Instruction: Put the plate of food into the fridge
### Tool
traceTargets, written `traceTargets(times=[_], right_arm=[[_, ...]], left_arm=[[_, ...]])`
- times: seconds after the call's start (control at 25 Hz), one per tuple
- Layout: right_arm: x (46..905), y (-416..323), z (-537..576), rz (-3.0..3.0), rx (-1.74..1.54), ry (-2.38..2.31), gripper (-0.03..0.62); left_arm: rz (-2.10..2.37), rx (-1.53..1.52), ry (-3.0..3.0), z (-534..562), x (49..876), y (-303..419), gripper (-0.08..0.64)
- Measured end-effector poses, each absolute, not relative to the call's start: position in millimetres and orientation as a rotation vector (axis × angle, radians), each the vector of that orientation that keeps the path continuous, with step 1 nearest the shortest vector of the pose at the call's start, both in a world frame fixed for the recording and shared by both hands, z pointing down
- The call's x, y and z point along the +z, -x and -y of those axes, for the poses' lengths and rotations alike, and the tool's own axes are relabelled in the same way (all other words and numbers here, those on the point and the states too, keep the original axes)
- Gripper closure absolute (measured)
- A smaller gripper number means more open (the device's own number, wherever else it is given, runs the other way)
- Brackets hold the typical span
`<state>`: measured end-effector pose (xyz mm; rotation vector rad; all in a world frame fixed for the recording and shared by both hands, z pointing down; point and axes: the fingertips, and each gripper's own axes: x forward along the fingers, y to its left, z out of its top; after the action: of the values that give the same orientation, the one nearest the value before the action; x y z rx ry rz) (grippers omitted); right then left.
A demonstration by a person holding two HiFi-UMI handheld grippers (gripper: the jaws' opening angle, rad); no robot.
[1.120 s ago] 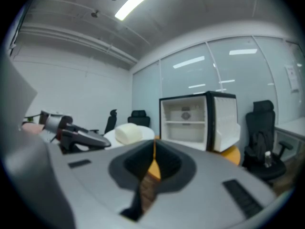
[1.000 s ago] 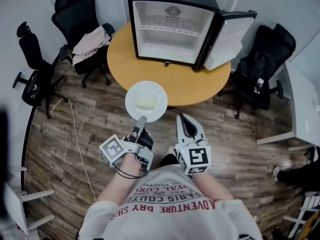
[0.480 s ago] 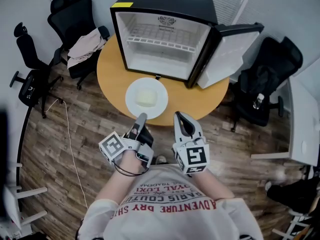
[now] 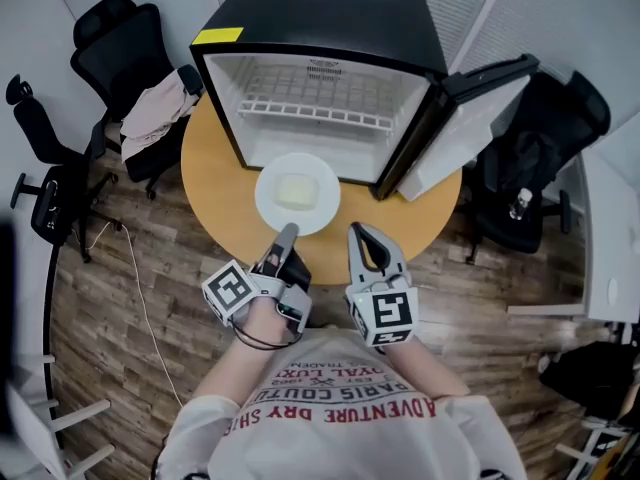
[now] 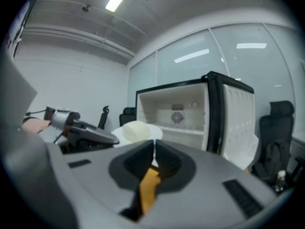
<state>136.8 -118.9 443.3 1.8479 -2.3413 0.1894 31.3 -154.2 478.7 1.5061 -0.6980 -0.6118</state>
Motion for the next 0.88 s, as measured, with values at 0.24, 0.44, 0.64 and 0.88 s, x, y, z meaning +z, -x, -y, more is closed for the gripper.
traceTargets(times=[0.24, 0.44, 0.64, 0.88], right_arm=[[443.5, -128.3, 172.8, 2.275, 0.169, -1.919, 0.563], [449.1, -121.3, 202.6, 2.219, 0.182, -1.981, 0.563], [449.5, -119.7, 226.3, 2.179, 0.190, -2.020, 0.563], [451.5, -126.3, 242.7, 2.177, 0.207, -1.991, 0.563]], left_arm=[[0.661, -0.569, -1.522, 212.0, 482.5, -26.3, 0.525], [0.630, -0.531, -1.523, 248.2, 490.3, -18.3, 0.525], [0.595, -0.505, -1.502, 276.7, 491.7, -20.9, 0.525], [0.607, -0.530, -1.472, 300.2, 489.9, -25.5, 0.525]])
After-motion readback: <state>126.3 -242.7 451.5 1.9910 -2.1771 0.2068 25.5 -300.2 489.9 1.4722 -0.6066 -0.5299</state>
